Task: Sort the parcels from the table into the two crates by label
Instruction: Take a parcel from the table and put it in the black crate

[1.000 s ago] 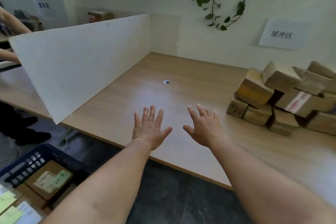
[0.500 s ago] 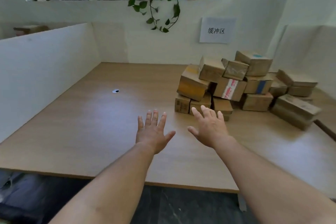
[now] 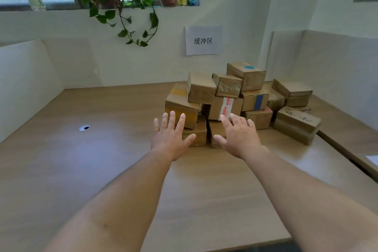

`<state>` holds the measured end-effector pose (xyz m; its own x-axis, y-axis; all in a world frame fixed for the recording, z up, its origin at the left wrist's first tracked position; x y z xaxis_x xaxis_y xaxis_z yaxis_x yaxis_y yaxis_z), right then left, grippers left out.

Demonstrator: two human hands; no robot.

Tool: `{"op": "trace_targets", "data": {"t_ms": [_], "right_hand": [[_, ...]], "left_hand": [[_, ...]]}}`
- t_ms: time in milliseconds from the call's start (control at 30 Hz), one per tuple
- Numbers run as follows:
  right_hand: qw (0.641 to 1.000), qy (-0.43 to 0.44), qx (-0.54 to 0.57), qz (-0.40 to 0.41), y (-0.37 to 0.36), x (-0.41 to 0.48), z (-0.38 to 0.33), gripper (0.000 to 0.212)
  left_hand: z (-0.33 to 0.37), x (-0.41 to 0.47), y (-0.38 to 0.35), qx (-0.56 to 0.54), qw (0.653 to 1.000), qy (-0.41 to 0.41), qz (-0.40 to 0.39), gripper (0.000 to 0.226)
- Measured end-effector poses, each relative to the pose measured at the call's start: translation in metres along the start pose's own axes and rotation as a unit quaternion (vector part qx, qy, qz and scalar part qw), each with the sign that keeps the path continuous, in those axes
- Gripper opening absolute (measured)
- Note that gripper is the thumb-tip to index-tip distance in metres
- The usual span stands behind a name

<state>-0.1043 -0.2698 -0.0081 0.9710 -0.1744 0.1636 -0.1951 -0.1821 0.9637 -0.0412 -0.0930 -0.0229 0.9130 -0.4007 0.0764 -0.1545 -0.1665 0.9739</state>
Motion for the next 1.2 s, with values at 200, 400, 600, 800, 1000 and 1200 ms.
{"op": "trace_targets", "data": {"t_ms": [200,400,600,800,1000,1200], "right_hand": [[1.000,-0.016,0.012,0.012,0.008,0.075,0.015,0.072],[0.996,-0.048,0.071,0.024,0.005,0.154,0.023,0.075],[0.977,-0.120,0.175,0.008,-0.002,0.215,0.042,0.066],[0.947,-0.145,0.286,0.013,-0.016,0.250,0.045,0.034],[0.918,-0.139,0.372,-0.003,-0.011,0.243,0.042,0.031],[0.914,-0.095,0.392,-0.045,0.006,0.215,0.033,0.048]], "left_hand": [[-0.006,0.082,0.009,-0.027,1.000,-0.001,-0.001,0.074],[-0.019,0.165,0.022,-0.061,0.998,0.003,0.010,0.075],[-0.017,0.233,0.028,-0.148,0.989,0.023,0.008,0.079],[0.003,0.259,0.014,-0.261,0.964,0.036,-0.045,0.078],[0.007,0.244,0.019,-0.365,0.926,0.081,-0.052,0.066],[0.005,0.201,0.036,-0.399,0.909,0.115,-0.040,0.076]]}}
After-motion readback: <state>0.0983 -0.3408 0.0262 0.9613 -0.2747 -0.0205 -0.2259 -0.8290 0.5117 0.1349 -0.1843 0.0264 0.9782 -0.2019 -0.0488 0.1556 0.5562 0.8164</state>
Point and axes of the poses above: each hand's wrist, its own x-axis towards the middle knuckle, its own y-axis out of the back of the hand, z = x × y, the point moved 7 cm from there along x, towards the middle knuckle, and after that the axes turned 10 degrees about x, right-handed, at the moved point
